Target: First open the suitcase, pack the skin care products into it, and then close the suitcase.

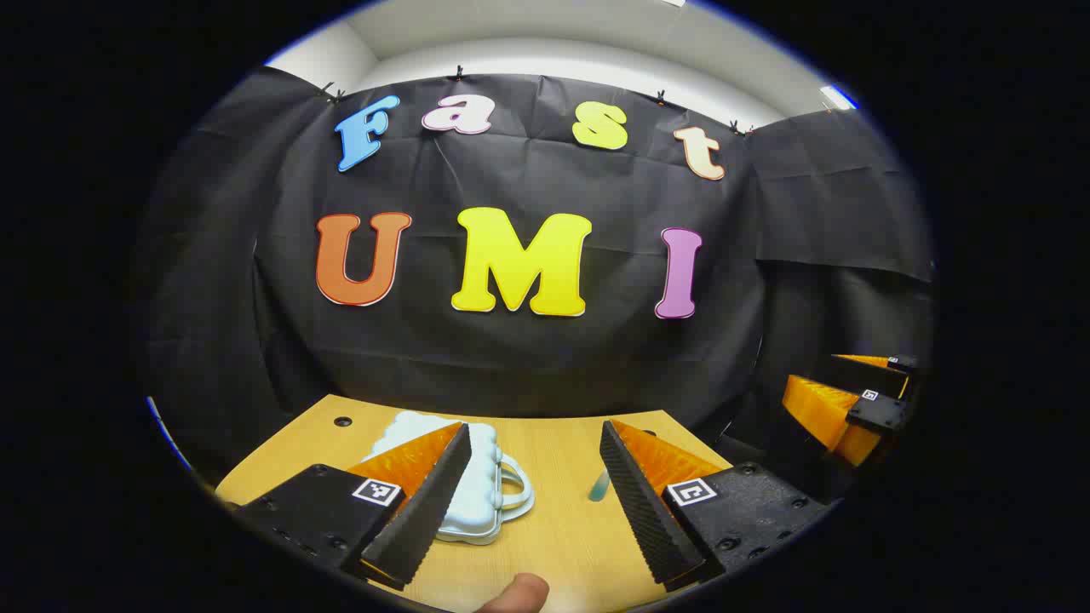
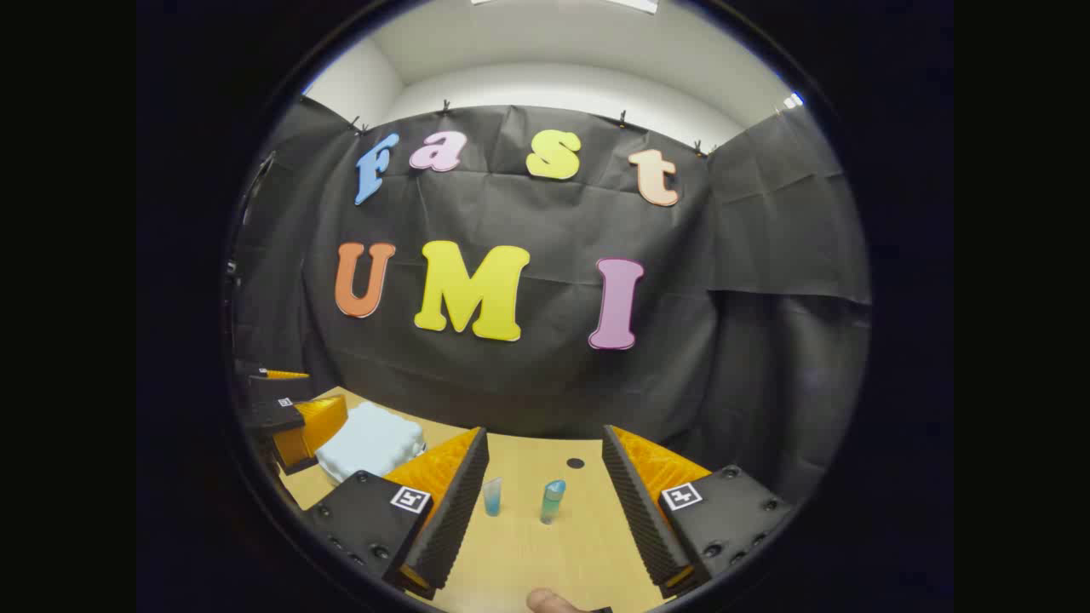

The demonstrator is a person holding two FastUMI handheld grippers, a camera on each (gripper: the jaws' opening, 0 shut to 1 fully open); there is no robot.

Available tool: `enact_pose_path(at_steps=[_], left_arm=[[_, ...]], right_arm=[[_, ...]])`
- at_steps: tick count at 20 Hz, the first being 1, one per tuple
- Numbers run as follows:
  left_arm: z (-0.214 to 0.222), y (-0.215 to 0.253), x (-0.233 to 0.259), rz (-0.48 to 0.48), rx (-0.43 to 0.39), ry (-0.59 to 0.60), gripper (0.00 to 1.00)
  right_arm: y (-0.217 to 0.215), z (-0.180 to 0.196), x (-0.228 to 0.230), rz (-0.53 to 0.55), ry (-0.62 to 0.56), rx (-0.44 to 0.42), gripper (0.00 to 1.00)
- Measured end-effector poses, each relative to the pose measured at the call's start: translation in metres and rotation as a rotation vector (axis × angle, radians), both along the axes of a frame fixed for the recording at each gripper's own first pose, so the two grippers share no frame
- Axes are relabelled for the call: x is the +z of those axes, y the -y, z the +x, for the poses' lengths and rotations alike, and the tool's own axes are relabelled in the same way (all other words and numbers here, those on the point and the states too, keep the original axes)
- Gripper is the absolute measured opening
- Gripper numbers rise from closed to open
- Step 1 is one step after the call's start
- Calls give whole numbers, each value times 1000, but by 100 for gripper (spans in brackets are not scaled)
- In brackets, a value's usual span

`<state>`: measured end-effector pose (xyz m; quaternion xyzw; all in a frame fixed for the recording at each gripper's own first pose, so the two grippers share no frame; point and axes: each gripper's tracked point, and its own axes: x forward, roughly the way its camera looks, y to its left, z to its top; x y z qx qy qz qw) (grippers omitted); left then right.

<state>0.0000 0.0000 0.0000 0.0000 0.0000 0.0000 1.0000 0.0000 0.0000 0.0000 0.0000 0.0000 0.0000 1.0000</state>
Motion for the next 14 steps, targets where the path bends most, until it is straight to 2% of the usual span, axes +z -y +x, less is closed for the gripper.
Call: enact_pose_path(at_steps=[6, 14], left_arm=[[9, -3, 2, -2, 29, -2, 97], [24, -4, 12, -2, 39, 27, 98]], right_arm=[[7, 17, -6, 39, -24, 9, 80], [-14, 35, -1, -10, -8, 71, 80]])
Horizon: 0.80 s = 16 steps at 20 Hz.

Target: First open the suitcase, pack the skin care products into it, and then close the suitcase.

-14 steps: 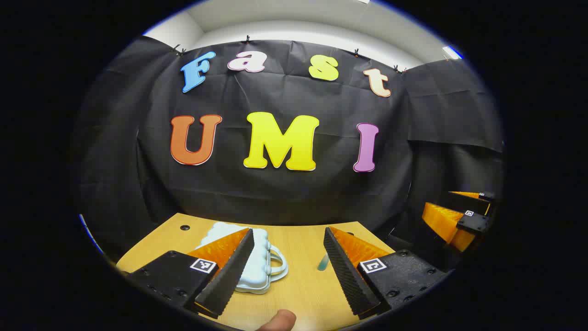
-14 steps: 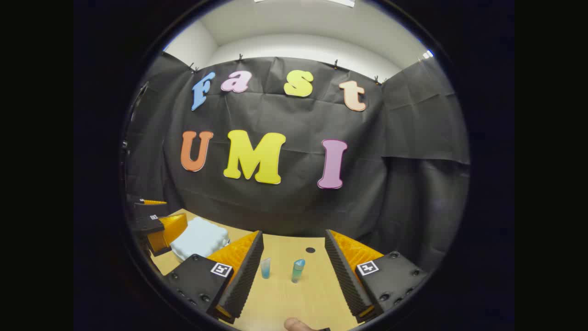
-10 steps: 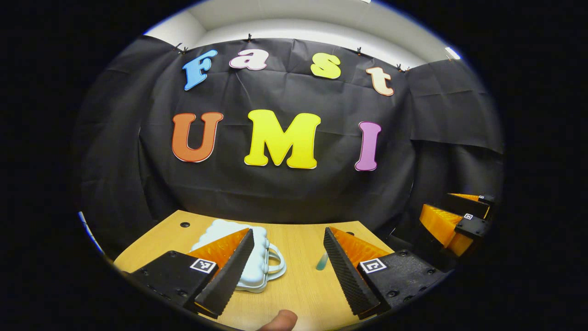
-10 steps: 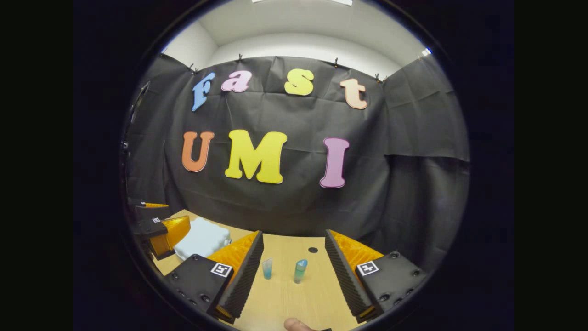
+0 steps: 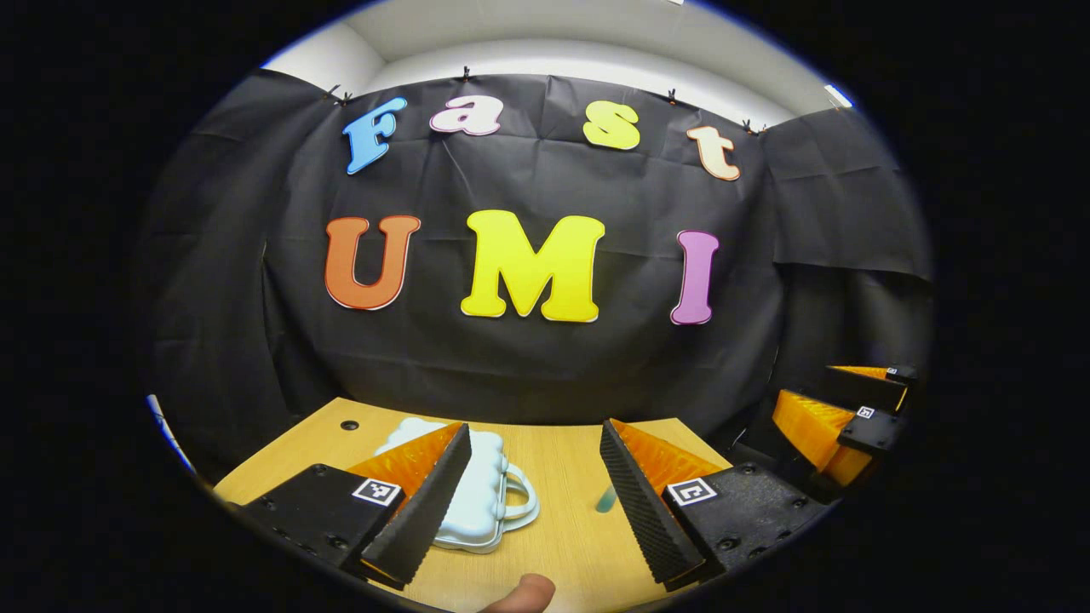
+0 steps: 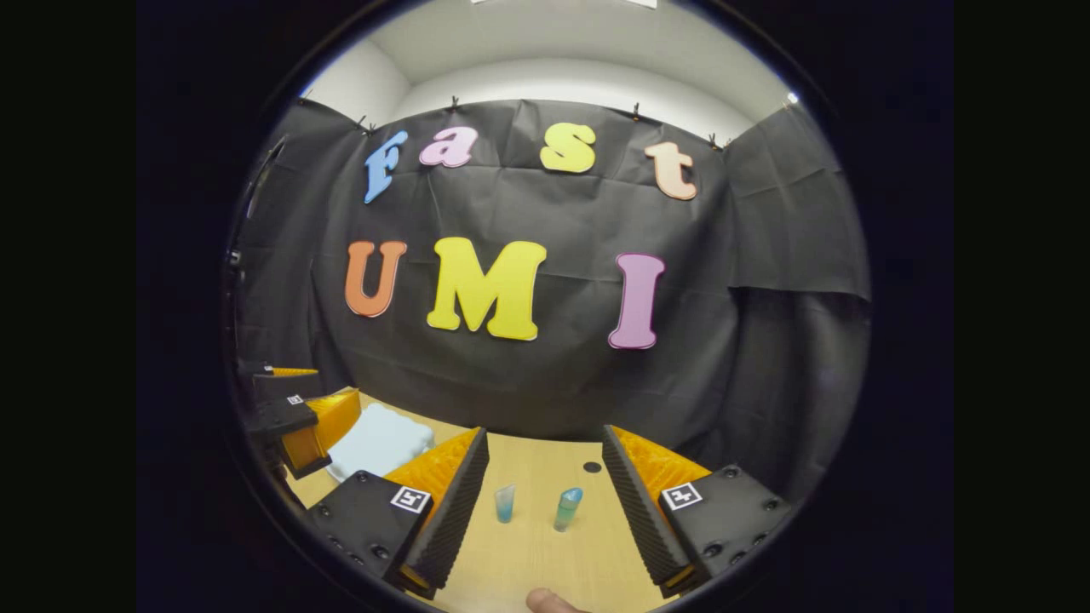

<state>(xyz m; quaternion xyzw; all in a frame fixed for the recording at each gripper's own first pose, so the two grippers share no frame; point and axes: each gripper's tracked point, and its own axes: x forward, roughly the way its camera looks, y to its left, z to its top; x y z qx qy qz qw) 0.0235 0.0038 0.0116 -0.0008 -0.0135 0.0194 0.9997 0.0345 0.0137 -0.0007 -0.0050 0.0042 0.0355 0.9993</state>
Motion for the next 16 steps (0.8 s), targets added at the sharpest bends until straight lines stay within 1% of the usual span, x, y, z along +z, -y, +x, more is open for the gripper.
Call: enact_pose_path(at_steps=[5, 10, 13, 16], left_arm=[[6, 1, -2, -12, -3, -10, 97], [12, 2, -7, -21, -8, -25, 98], [18, 6, -12, -21, -23, -33, 98], [27, 4, -27, 11, -23, -53, 97]], right_arm=[[-3, 9, 3, 9, -7, 14, 80], [-4, 17, -2, -4, -24, 16, 80], [7, 24, -3, -10, -23, -6, 80], [26, 32, -8, 1, -36, -46, 80]])
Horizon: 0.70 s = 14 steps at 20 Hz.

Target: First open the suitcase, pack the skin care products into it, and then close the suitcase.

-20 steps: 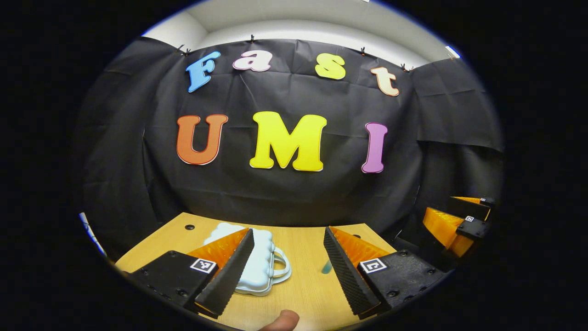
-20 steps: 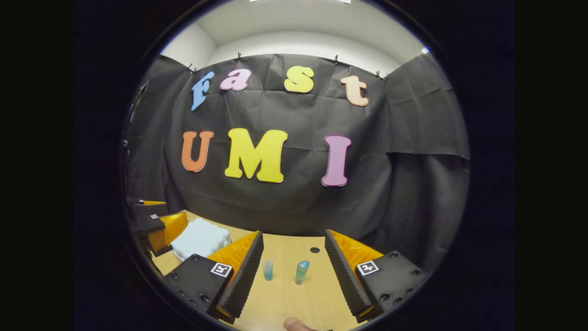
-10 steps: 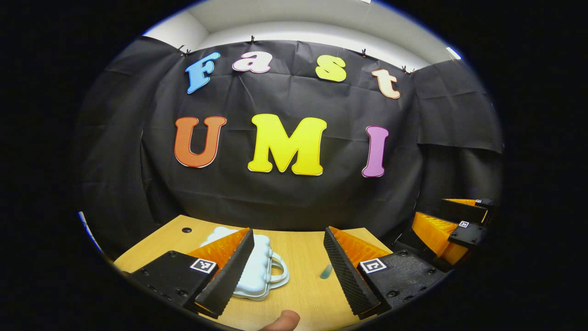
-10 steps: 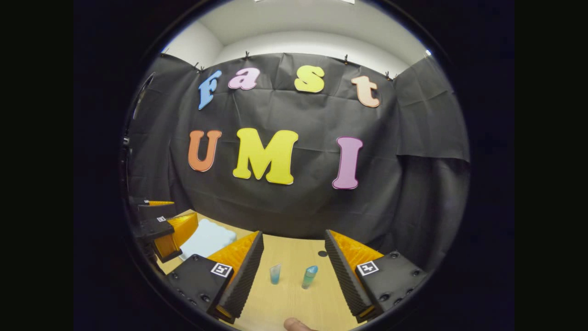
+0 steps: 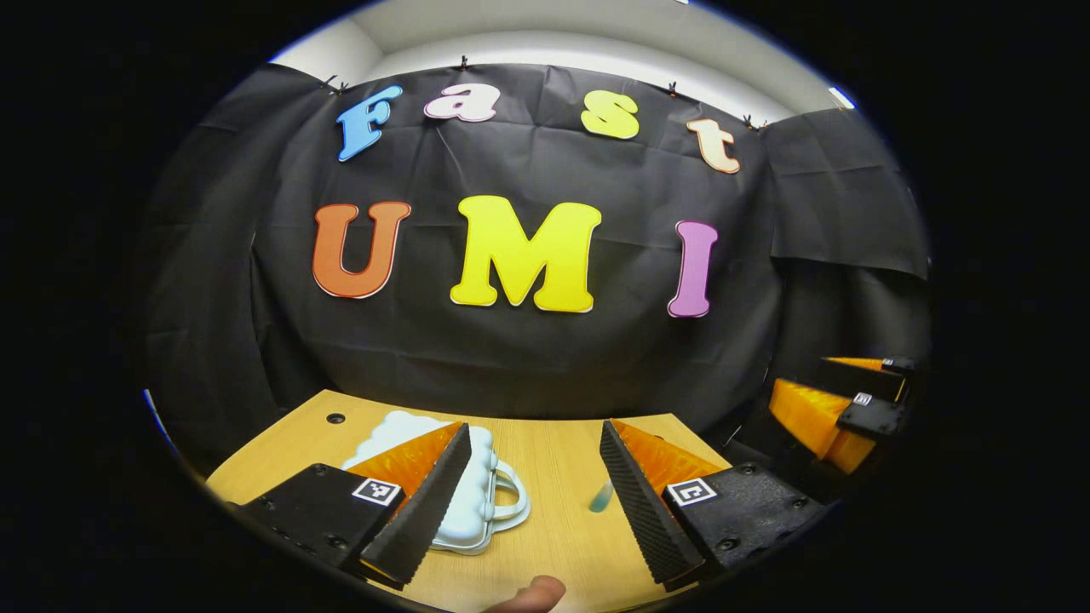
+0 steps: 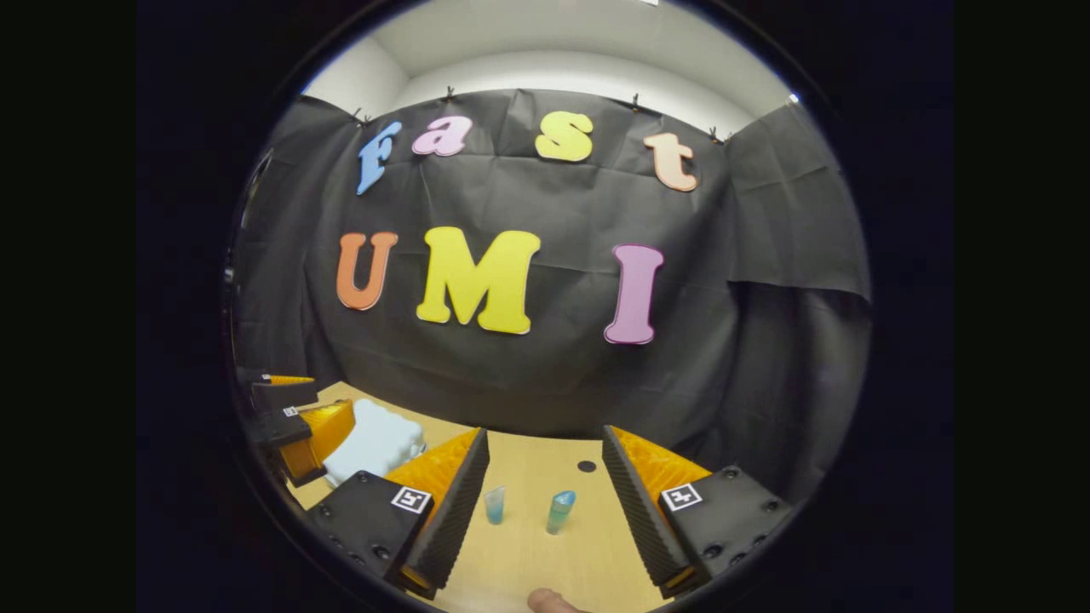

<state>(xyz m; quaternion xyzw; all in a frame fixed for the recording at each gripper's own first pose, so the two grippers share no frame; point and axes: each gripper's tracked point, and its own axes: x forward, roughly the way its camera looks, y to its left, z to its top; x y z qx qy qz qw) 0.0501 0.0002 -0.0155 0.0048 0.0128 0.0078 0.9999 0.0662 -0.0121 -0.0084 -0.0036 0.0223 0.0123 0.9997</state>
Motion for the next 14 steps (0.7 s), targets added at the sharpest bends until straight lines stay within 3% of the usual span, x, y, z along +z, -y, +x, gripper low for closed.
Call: enact_pose_path(at_steps=[5, 14], left_arm=[[25, 0, -47, 183, -26, -18, 98], [67, -25, -139, 735, 38, -77, 98]], right_arm=[[38, 11, -11, -8, -27, -86, 80], [97, 19, -44, -31, -100, -173, 79]])
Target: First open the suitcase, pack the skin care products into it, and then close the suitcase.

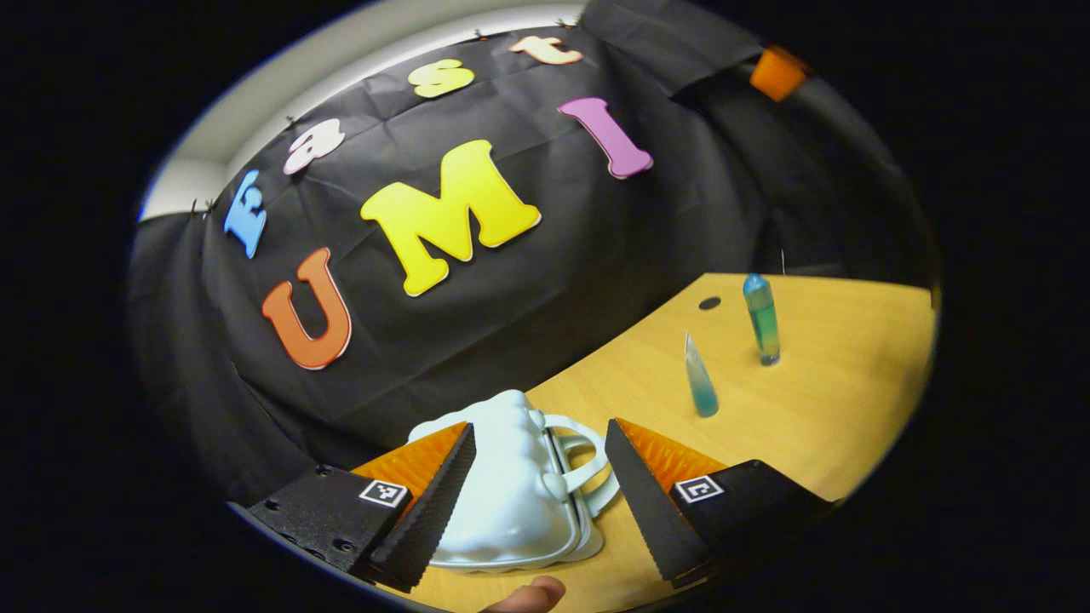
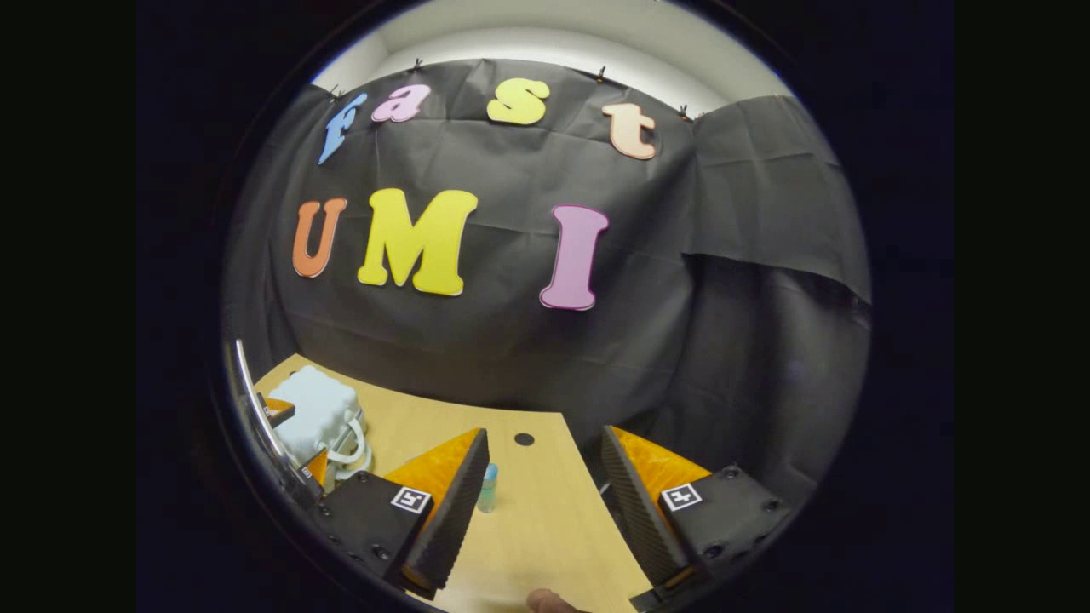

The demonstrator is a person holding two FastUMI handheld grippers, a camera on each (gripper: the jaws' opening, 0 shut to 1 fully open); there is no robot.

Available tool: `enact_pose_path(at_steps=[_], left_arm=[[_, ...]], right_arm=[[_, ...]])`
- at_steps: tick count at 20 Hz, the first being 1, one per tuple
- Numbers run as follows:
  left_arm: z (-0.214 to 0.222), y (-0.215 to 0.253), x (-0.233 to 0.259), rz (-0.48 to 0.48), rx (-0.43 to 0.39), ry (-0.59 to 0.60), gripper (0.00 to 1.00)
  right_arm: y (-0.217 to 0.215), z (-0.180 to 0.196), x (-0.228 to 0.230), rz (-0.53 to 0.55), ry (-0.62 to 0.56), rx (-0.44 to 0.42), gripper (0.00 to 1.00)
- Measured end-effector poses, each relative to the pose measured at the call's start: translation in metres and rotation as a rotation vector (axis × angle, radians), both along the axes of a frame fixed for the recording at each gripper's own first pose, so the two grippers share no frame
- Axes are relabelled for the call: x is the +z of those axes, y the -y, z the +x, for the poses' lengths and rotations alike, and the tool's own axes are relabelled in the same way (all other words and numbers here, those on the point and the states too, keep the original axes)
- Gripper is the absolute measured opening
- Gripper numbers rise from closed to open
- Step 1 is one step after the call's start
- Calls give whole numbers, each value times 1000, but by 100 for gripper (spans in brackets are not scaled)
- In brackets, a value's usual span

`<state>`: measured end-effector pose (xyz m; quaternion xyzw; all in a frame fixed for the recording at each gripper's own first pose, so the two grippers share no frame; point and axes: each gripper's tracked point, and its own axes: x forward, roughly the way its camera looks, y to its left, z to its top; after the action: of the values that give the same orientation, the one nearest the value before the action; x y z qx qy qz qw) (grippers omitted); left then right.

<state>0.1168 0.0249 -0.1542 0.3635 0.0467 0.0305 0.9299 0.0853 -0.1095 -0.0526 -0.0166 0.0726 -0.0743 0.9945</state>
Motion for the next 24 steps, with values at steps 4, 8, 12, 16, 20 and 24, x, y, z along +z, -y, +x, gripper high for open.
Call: enact_pose_path(at_steps=[4, 8, 12, 16, 20, 24], left_arm=[[19, -2, -30, 251, 29, -21, 98], [37, -2, -53, 422, 67, -71, 98], [52, -13, -69, 513, 108, -111, 97], [62, -24, -82, 596, 148, -159, 96], [71, -29, -84, 728, 175, -205, 95], [82, -27, -89, 822, 171, -243, 69]], right_arm=[[16, 12, -14, 24, -25, -4, 80], [24, 28, -31, 46, -54, 22, 80], [35, 46, -47, 64, -81, 42, 80], [49, 62, -61, 97, -100, 53, 80], [56, 74, -83, 168, -110, 58, 80], [47, 82, -105, 179, -128, 93, 80]])
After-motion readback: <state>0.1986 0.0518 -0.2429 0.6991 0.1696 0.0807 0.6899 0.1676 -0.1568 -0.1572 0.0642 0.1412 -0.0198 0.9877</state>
